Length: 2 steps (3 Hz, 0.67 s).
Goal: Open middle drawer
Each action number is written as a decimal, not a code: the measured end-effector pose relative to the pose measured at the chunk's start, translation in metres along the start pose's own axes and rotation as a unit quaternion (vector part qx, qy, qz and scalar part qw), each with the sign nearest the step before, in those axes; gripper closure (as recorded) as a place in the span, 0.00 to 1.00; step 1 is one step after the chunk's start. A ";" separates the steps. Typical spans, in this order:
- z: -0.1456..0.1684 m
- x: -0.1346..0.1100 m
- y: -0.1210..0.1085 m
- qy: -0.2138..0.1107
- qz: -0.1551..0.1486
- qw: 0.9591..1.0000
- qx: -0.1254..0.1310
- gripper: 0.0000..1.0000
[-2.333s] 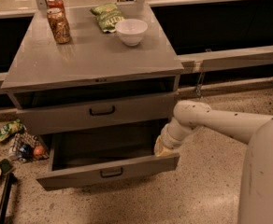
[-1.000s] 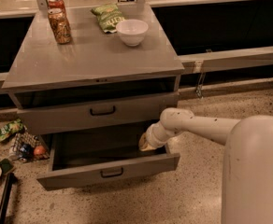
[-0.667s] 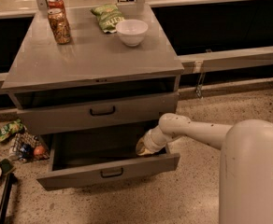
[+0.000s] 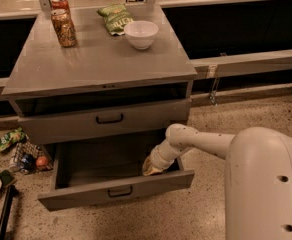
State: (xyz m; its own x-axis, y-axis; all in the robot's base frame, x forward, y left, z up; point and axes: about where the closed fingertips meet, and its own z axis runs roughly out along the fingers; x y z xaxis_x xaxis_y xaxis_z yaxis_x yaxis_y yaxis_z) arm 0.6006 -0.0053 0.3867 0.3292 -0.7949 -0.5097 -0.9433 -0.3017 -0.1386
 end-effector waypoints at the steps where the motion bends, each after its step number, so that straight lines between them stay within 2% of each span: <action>1: 0.006 -0.010 0.020 -0.012 0.027 0.998 -0.056 1.00; 2: 0.006 -0.024 0.059 -0.033 0.076 0.988 -0.134 1.00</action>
Offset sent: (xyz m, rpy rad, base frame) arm -0.0892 0.0034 0.0067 -0.0421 0.4526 0.0223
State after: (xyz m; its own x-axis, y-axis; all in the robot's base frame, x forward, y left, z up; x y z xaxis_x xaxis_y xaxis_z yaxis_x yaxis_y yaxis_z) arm 0.5365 -0.0013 0.3857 0.1733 -0.8079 -0.5633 -0.9331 -0.3176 0.1684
